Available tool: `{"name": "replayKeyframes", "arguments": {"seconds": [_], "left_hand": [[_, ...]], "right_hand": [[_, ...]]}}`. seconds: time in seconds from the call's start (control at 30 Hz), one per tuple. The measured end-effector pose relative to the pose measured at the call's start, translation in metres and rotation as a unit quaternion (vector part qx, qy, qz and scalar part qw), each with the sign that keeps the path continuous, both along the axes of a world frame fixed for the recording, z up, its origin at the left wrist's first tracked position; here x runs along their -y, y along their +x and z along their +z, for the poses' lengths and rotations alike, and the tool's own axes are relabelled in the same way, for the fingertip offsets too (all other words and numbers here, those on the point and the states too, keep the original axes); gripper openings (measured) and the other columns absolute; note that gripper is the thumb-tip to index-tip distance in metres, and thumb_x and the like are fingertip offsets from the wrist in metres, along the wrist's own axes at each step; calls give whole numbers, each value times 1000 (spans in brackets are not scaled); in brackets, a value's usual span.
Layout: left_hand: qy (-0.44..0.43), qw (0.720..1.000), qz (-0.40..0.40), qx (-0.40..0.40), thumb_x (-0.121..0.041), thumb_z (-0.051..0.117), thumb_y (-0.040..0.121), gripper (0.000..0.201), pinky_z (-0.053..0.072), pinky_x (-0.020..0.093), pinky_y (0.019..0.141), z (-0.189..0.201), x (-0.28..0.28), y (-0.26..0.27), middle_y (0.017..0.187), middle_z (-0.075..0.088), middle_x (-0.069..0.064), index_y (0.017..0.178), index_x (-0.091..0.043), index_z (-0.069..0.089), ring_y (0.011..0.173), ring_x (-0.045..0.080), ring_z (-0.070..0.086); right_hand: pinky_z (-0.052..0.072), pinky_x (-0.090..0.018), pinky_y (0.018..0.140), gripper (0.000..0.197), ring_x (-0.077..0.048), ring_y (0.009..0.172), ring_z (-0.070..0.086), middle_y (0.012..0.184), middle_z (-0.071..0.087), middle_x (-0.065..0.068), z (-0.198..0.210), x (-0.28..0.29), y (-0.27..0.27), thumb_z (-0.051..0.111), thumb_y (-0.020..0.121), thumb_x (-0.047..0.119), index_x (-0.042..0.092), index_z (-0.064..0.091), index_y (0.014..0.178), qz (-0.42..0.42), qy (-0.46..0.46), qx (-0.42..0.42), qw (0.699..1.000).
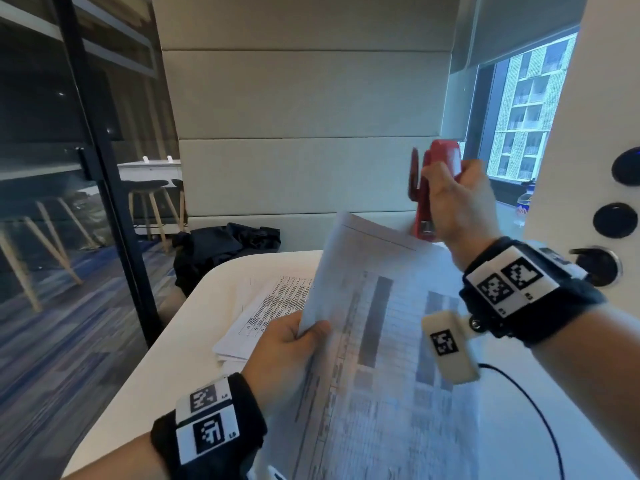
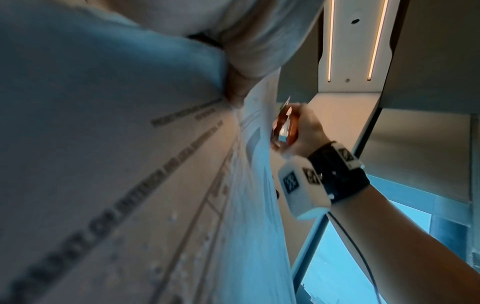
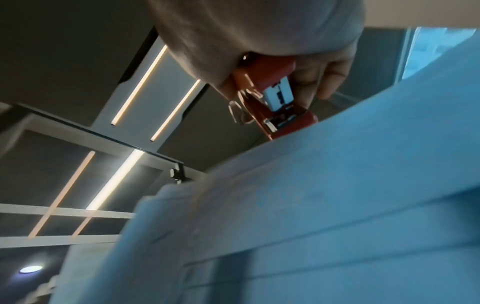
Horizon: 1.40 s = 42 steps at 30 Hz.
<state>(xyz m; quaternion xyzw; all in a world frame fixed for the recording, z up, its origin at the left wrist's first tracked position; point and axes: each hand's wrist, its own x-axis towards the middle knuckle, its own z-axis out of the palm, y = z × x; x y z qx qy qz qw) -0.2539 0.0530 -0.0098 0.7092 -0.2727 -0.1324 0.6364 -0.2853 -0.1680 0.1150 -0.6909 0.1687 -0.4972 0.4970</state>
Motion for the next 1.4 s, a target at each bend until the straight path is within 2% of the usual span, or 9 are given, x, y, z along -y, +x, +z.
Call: {"name": "replayKeyframes", "arguments": {"seconds": [0.13,0.33,0.5,0.8,0.93,1.07,1.17,1.27,1.4], "left_hand": [[-27,996,85,10,-18,57,94,24,49,29,59,9,-12,20,64,71,2,75,-14,69,54,16,63],[-44,990,133,-4,-25,60,93,20,53,51,89,14,-20,47,90,75,13,87,-10,72,89,37,69],[-40,990,131,-22,-25,60,93,25,53,52,90,16,-11,45,89,74,16,83,-5,71,90,40,69],[-84,988,109,-77,-22,53,98,19,52,44,88,25,11,47,96,72,13,92,-12,68,87,30,66],[-112,979,128,-112,-22,49,100,19,50,49,94,31,26,57,104,71,13,99,-15,66,90,30,66],[-137,973,127,-133,-22,48,100,16,49,49,97,35,47,60,112,69,10,99,-18,64,100,31,66],[-147,976,95,-127,-23,47,101,18,55,43,85,37,65,53,110,70,9,108,-16,62,96,28,67],[-89,990,26,-104,-27,48,100,22,56,34,57,36,75,44,95,72,10,110,-13,62,75,28,69],[44,997,-25,-54,-22,57,96,19,57,40,63,23,74,46,95,71,18,105,-7,63,71,31,68]], "right_hand": [[45,-31,62,37,-27,73,59,86,64,-13,-27,35,-13,47,87,42,7,56,96,-44,-34,-219,974],[47,-21,47,50,-12,47,61,60,68,-2,-94,26,-44,46,95,49,8,66,74,57,-169,-534,827],[57,-30,78,25,-15,70,63,73,65,2,-124,8,-52,51,92,29,12,63,77,124,-278,-657,689],[54,-42,91,13,-17,99,66,99,69,6,-143,19,-62,68,75,37,42,66,87,279,-83,-461,838],[33,-33,111,69,-9,126,48,128,52,22,-98,-12,-84,71,67,67,39,51,127,292,-212,-582,728],[57,-31,69,59,-25,79,68,109,68,-8,-96,-28,-90,72,78,47,13,56,123,415,50,-386,822],[40,-23,38,32,-15,40,48,66,62,-11,-101,-30,-90,52,98,19,-7,54,117,313,224,-235,892],[32,-18,33,23,-10,35,35,56,50,-7,-107,-5,-82,47,100,10,-5,52,117,216,320,-158,909],[28,-17,32,12,-7,34,31,62,43,-4,-110,48,-74,42,102,9,6,48,112,136,367,-145,909]]}}
